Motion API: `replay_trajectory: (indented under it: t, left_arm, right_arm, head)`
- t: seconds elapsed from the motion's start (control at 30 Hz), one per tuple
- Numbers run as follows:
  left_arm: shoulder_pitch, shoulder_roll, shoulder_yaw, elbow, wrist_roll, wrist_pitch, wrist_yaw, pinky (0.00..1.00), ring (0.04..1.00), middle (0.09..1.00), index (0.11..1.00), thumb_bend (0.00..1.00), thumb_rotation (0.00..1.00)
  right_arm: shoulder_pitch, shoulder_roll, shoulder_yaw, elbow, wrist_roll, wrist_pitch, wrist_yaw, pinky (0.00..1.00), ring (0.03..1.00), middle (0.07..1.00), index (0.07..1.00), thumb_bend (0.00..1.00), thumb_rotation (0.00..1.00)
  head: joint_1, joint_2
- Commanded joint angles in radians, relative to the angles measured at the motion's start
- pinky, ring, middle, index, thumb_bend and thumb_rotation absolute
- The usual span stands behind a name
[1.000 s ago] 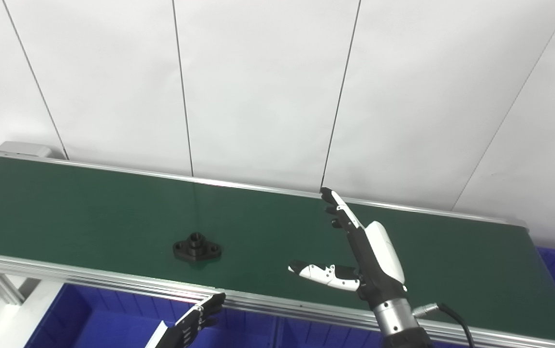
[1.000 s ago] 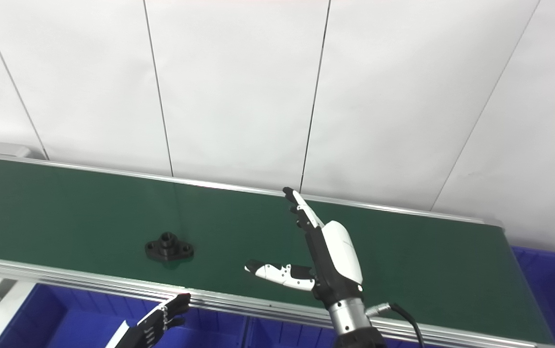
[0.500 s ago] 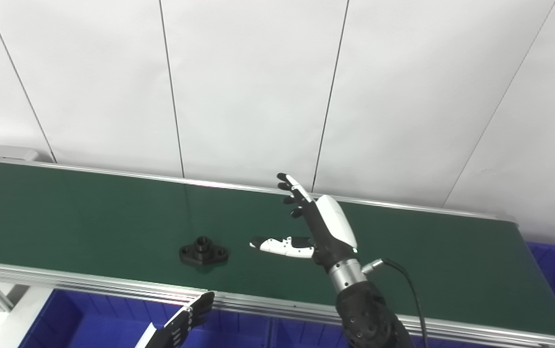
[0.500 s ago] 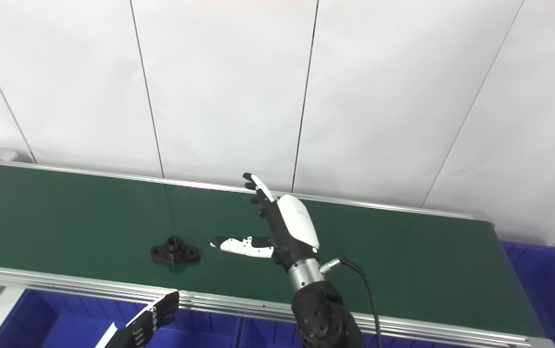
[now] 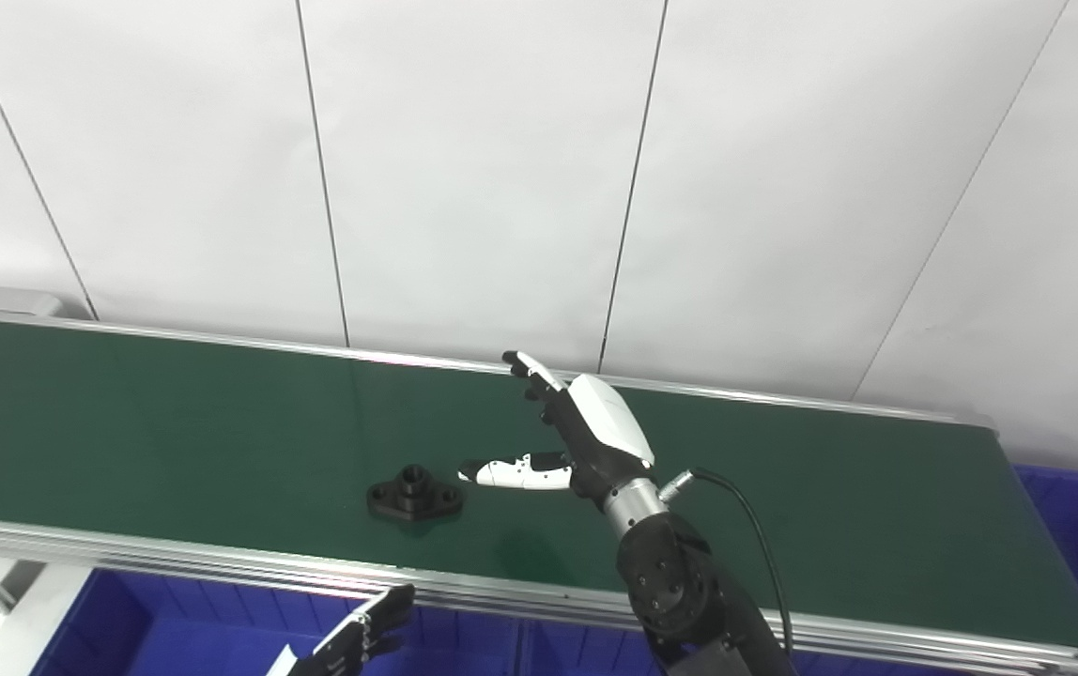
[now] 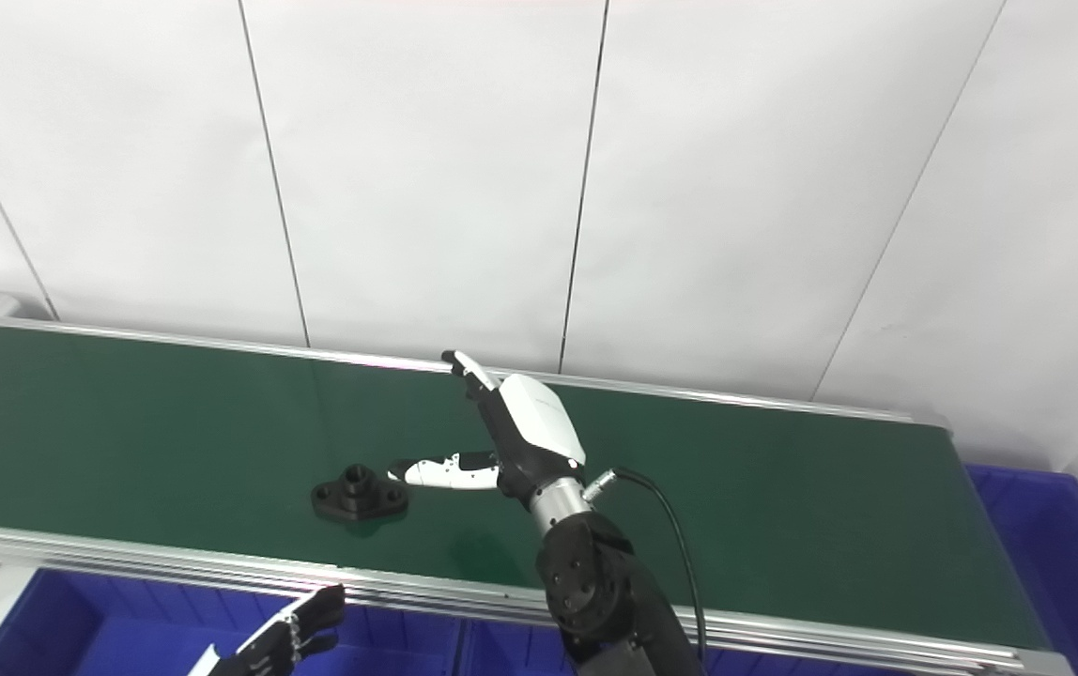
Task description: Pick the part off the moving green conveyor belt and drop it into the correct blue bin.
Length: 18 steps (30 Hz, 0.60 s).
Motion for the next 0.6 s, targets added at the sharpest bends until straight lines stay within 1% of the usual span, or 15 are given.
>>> replay_trajectory:
  t: [0.0,0.07,0.17,0.2,0.3,0.4,0.47,0.57]
  left_arm:
    - [-0.007,0.000,-0.002,-0.034,0.002,-0.035,0.010,0.87,0.913,0.920,0.895,0.78,0.38]
    - [-0.005,0.001,-0.008,-0.042,-0.006,-0.035,0.000,0.87,0.910,0.916,0.895,0.78,0.37]
    - [-0.007,0.011,-0.021,-0.049,-0.007,-0.035,-0.017,0.89,0.912,0.911,0.897,0.78,0.39]
    - [-0.006,0.011,-0.023,-0.050,-0.010,-0.035,-0.020,0.88,0.909,0.908,0.893,0.79,0.39]
    - [-0.005,0.005,-0.023,-0.052,-0.018,-0.035,-0.024,0.87,0.900,0.898,0.880,0.80,0.38]
    - [-0.001,0.007,-0.026,-0.059,-0.010,-0.035,-0.019,0.86,0.890,0.893,0.879,0.79,0.38]
    - [0.003,0.008,-0.026,-0.063,-0.014,-0.035,-0.021,0.86,0.895,0.896,0.881,0.79,0.40]
    - [0.007,0.009,-0.027,-0.069,-0.010,-0.035,-0.018,0.87,0.900,0.902,0.886,0.79,0.41]
  right_arm:
    - [-0.062,0.002,0.012,-0.006,-0.009,0.008,-0.001,0.75,0.845,0.902,0.937,0.80,0.52]
    - [-0.075,-0.005,0.033,0.008,-0.022,0.010,0.010,0.79,0.859,0.904,0.937,0.80,0.53]
    - [-0.084,-0.012,0.061,0.021,-0.033,-0.003,0.015,0.82,0.864,0.901,0.928,0.80,0.50]
    - [-0.087,-0.014,0.070,0.027,-0.037,-0.006,0.018,0.81,0.862,0.900,0.924,0.80,0.49]
    - [-0.094,-0.015,0.100,0.049,-0.049,-0.015,0.017,0.81,0.858,0.894,0.915,0.80,0.48]
    - [-0.105,-0.013,0.129,0.087,-0.058,-0.021,0.014,0.84,0.872,0.895,0.917,0.79,0.47]
    - [-0.111,-0.011,0.140,0.106,-0.061,-0.022,0.007,0.84,0.871,0.892,0.914,0.80,0.45]
    - [-0.127,-0.004,0.165,0.166,-0.076,-0.039,-0.015,0.84,0.865,0.887,0.909,0.81,0.43]
  head:
    - [0.009,0.018]
    - [0.014,0.022]
    - [0.014,0.022]
    - [0.021,0.028]
    - [0.023,0.030]
    - [0.025,0.033]
    - [0.026,0.038]
    - [0.027,0.041]
